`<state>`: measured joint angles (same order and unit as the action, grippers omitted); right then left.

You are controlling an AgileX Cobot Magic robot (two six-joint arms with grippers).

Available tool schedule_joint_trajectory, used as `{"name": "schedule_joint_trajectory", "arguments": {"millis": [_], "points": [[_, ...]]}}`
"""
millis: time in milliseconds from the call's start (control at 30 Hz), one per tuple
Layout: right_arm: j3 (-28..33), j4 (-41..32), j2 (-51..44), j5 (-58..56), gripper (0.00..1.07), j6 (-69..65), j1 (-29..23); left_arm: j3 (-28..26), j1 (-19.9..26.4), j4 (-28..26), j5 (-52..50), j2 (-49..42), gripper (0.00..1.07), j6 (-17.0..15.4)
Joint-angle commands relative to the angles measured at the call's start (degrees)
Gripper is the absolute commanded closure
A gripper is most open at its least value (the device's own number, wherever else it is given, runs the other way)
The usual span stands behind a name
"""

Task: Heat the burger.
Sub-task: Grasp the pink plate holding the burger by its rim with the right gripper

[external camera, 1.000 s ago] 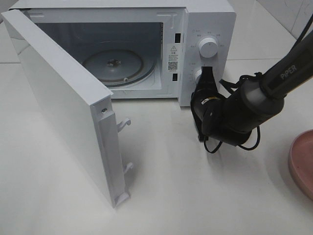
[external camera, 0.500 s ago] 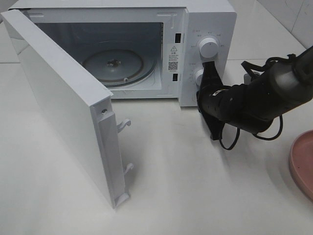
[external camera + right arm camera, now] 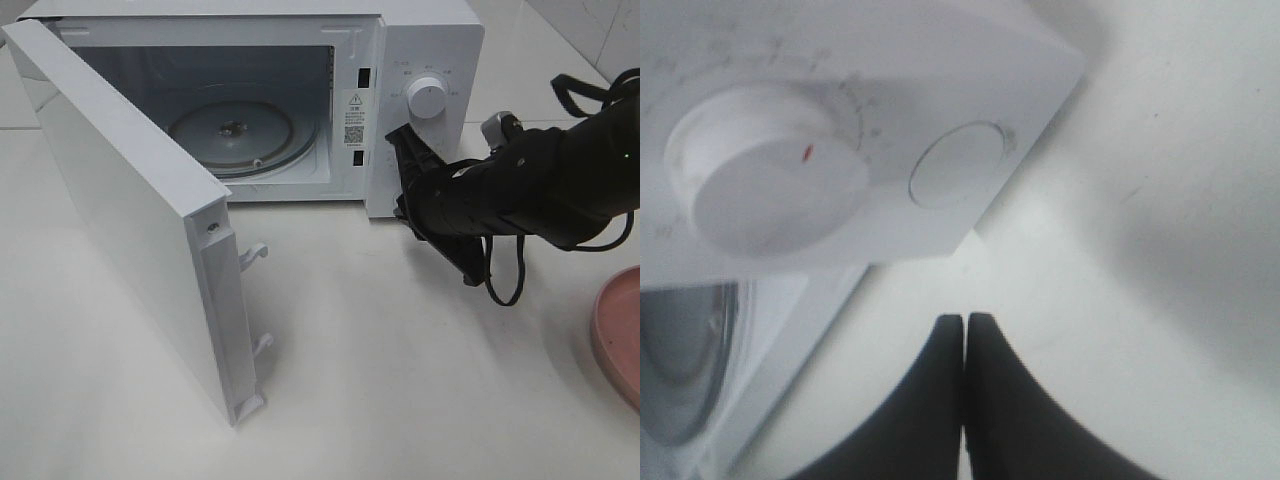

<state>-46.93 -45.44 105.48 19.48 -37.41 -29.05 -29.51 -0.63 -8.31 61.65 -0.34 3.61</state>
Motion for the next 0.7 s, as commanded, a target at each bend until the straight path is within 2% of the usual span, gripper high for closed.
{"name": "schedule_joint_trajectory", "arguments": {"millis": [33, 167, 233, 267, 333, 433, 467, 533, 600, 700], "points": [[0.29, 0.69, -3.67, -11.86, 1.07, 14.27, 1.72, -0.06, 0.23, -0.40, -0.23, 0.00, 0.07, -0.29], [0.29, 1.83, -5.39, -19.48, 1.07, 21.77, 3.32, -0.06, 0.23, -0.40, -0.23, 0.00, 0.07, -0.29], [0.29, 5.27, -7.10, -28.13, 1.06, 26.93, 5.33, -0.06, 0.23, -0.40, -0.23, 0.00, 0.07, -0.29], [0.29, 5.27, -7.10, -28.13, 1.06, 26.93, 5.33, -0.06, 0.23, -0.40, -0.23, 0.00, 0.07, -0.29], [0.29, 13.06, -9.34, -37.30, 1.06, 29.45, 7.39, -0.06, 0.23, -0.40, -0.23, 0.00, 0.07, -0.29], [0.29, 15.58, -9.97, -39.42, 1.06, 29.45, 7.68, -0.06, 0.23, -0.40, -0.23, 0.00, 0.07, -0.29], [0.29, 20.28, -11.17, -43.37, 1.06, 29.45, 8.08, -0.06, 0.23, -0.40, -0.23, 0.00, 0.07, -0.29], [0.29, 22.57, -11.69, -44.58, 1.06, 29.45, 8.08, -0.06, 0.23, -0.40, -0.23, 0.00, 0.07, -0.29], [0.29, 31.34, -14.21, -49.90, 1.04, 29.45, 8.08, -0.06, 0.23, -0.40, -0.23, 0.00, 0.07, -0.29], [0.29, 32.66, -14.67, -50.76, 1.04, 29.45, 8.08, -0.06, 0.23, -0.40, -0.23, 0.00, 0.07, -0.29]]}}
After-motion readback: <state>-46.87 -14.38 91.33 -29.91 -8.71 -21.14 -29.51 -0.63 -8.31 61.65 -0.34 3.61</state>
